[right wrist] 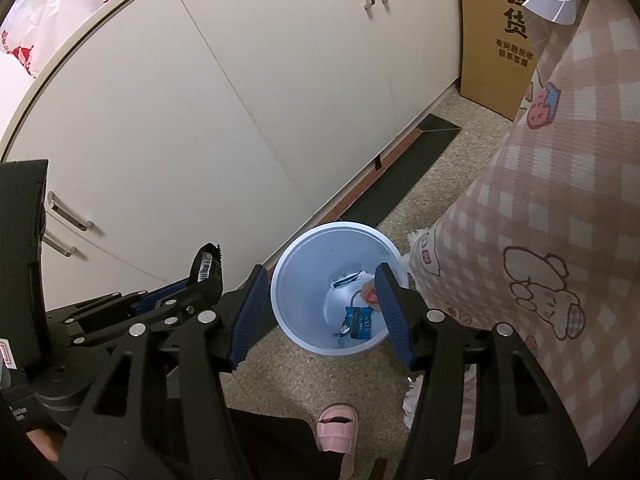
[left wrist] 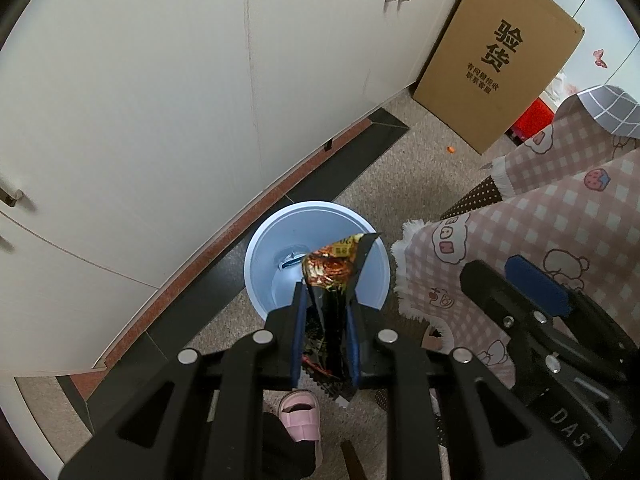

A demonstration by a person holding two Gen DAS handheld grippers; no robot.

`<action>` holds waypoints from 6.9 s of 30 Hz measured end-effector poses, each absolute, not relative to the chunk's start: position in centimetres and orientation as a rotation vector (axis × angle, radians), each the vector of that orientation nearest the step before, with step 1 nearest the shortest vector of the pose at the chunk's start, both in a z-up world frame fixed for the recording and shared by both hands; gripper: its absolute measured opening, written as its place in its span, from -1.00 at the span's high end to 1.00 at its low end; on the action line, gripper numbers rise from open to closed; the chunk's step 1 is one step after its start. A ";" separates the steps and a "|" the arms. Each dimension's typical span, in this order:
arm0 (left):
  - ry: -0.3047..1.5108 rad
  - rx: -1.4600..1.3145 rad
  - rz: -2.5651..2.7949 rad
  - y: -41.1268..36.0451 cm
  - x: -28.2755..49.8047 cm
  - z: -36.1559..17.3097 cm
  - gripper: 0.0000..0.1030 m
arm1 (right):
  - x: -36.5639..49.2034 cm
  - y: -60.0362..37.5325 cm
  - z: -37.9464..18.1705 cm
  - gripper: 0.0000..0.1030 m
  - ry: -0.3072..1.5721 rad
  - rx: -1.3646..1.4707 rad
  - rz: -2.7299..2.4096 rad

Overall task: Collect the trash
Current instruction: 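Open the right tool to drop the red-white wrapper while left tool releases the gold wrapper, then swing both open tools back over the table toward the remaining trash, then grasp the blue-orange snack bag with left tool while right tool grasps white-orange plastic bag, then carry both bags from the table over the wastebasket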

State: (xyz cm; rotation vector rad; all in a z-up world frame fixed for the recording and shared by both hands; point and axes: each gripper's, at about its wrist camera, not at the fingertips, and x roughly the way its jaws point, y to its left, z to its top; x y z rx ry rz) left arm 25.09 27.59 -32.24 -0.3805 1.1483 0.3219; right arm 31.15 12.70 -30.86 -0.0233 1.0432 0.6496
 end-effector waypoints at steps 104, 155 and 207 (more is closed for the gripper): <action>0.930 0.085 -0.211 -13.6 40.2 -4.8 -0.38 | 40.9 -30.7 -10.9 -0.59 0.827 0.059 0.132; 0.980 0.215 -0.262 -22.6 50.8 -7.9 0.99 | 41.9 -36.8 -9.6 0.24 0.670 0.224 0.124; 1.180 -0.521 0.270 30.8 22.7 -34.2 0.99 | 26.9 16.5 -27.8 0.24 1.022 -0.155 0.672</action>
